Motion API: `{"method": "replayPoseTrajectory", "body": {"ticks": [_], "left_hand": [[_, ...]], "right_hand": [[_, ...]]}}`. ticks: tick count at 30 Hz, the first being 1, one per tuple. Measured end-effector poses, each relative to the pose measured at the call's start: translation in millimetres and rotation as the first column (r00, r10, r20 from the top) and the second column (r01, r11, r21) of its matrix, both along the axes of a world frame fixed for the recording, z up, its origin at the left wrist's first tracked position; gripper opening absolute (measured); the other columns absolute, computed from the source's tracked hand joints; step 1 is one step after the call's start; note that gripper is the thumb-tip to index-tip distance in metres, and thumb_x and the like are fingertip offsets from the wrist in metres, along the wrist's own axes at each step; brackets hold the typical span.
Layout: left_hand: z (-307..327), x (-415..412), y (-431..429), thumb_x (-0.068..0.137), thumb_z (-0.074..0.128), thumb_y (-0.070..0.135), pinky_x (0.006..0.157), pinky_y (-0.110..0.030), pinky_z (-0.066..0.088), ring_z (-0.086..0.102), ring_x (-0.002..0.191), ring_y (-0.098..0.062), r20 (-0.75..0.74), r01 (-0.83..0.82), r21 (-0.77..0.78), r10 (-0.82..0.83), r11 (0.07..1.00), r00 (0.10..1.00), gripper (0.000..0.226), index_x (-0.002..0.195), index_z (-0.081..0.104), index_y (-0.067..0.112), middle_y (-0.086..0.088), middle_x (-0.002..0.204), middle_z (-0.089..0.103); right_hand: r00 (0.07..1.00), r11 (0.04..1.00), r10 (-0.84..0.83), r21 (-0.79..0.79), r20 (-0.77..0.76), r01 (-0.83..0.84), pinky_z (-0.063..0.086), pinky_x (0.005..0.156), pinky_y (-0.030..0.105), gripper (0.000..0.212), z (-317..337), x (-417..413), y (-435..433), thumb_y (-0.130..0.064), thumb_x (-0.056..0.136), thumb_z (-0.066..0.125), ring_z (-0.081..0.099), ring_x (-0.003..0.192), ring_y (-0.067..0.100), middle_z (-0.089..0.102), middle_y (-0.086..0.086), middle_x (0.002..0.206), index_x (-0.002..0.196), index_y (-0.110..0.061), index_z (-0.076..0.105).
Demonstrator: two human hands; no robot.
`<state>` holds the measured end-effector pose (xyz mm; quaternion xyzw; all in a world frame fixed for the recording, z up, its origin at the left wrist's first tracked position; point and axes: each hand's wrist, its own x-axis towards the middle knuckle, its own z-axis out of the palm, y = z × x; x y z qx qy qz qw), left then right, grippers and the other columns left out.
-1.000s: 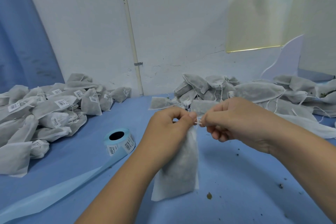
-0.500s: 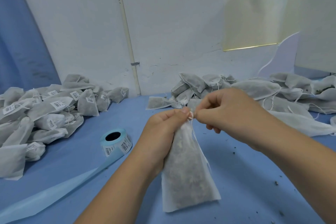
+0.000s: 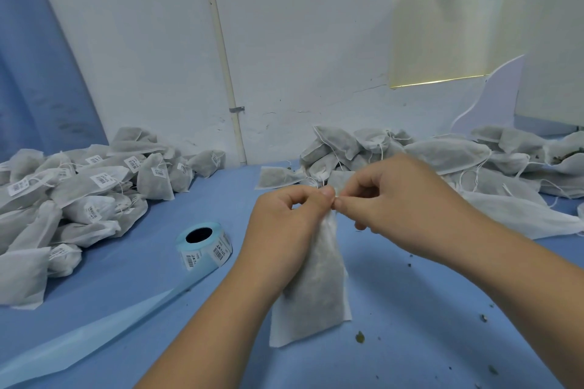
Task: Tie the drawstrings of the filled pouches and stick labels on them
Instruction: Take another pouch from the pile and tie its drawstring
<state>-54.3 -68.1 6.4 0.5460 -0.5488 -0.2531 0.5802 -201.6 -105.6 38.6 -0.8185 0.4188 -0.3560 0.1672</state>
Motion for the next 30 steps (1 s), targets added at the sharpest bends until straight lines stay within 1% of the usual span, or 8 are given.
{"method": "replayPoseTrajectory", "body": {"ticks": [3,8,12,16,20,22,25,30], "left_hand": [[2,3,1,0.091,0.066,0.029,0.043,-0.008,0.030,0.040,0.042,0.002,0.158,0.011,0.030,-0.016,0.999,0.987,0.031,0.061,0.070,0.023,0.019,0.043,0.048],[6,8,1,0.091,0.066,0.031,0.041,-0.010,0.027,0.038,0.037,0.002,0.308,0.026,0.092,-0.053,0.995,0.950,0.031,0.060,0.064,0.024,0.020,0.040,0.044],[7,9,3,0.093,0.065,0.030,0.039,-0.009,0.026,0.037,0.034,0.002,0.306,0.054,0.092,-0.080,0.994,0.948,0.029,0.064,0.065,0.024,0.020,0.037,0.042],[6,12,2,0.093,0.063,0.030,0.040,-0.009,0.025,0.034,0.037,-0.001,0.274,0.042,0.058,-0.056,0.997,0.960,0.028,0.067,0.068,0.022,0.019,0.042,0.044],[4,16,1,0.092,0.063,0.033,0.046,-0.008,0.029,0.037,0.049,-0.002,0.202,0.054,0.032,-0.060,0.998,0.978,0.031,0.061,0.069,0.029,0.015,0.063,0.059],[3,16,1,0.091,0.063,0.035,0.049,-0.010,0.031,0.040,0.057,-0.006,0.195,0.071,0.028,-0.075,0.997,0.978,0.031,0.061,0.070,0.034,0.008,0.069,0.061],[4,15,1,0.092,0.063,0.035,0.050,-0.009,0.032,0.040,0.055,-0.004,0.191,0.091,0.026,-0.094,0.996,0.977,0.032,0.060,0.069,0.038,0.017,0.066,0.062],[7,13,2,0.087,0.065,0.043,0.051,-0.010,0.033,0.041,0.057,-0.005,0.147,0.140,-0.019,-0.136,0.990,0.980,0.026,0.063,0.070,0.037,0.016,0.062,0.057]], "right_hand": [[0.988,0.998,0.046,-0.034,-0.150,-0.052,0.041,0.051,0.019,0.028,-2,-2,-2,-0.038,0.086,0.065,0.058,0.058,0.005,0.061,-0.018,0.057,0.063,-0.024,0.060],[0.948,0.987,0.155,-0.001,-0.277,-0.162,0.034,0.047,0.016,0.029,-5,-8,-7,-0.033,0.089,0.059,0.046,0.050,0.000,0.053,-0.025,0.057,0.064,-0.021,0.053],[0.975,0.975,0.203,0.111,-0.091,-0.193,0.036,0.045,0.011,0.014,-4,-10,-9,-0.025,0.080,0.062,0.051,0.049,-0.001,0.058,-0.013,0.054,0.068,-0.019,0.064],[0.960,0.950,0.202,0.201,0.193,-0.240,0.044,0.053,0.020,0.008,-1,-13,-14,-0.023,0.074,0.066,0.054,0.050,0.006,0.064,-0.002,0.056,0.067,-0.019,0.068],[0.781,0.821,0.244,0.307,0.575,-0.482,0.041,0.047,0.019,0.014,1,-14,-17,-0.012,0.067,0.075,0.050,0.047,0.012,0.057,0.000,0.054,0.057,-0.018,0.068],[0.727,0.763,0.239,0.339,0.644,-0.551,0.039,0.045,0.018,0.013,0,-12,-17,-0.014,0.060,0.078,0.047,0.046,0.012,0.054,0.000,0.054,0.056,-0.019,0.067],[0.658,0.711,0.203,0.353,0.725,-0.608,0.035,0.044,0.021,0.015,-3,-10,-18,-0.009,0.065,0.072,0.043,0.046,0.013,0.050,0.000,0.055,0.056,-0.018,0.064],[0.405,0.576,0.120,0.269,0.906,-0.772,0.027,0.044,0.020,0.015,-7,-2,-13,-0.008,0.066,0.068,0.034,0.044,0.010,0.046,-0.001,0.059,0.055,-0.015,0.060]]}}
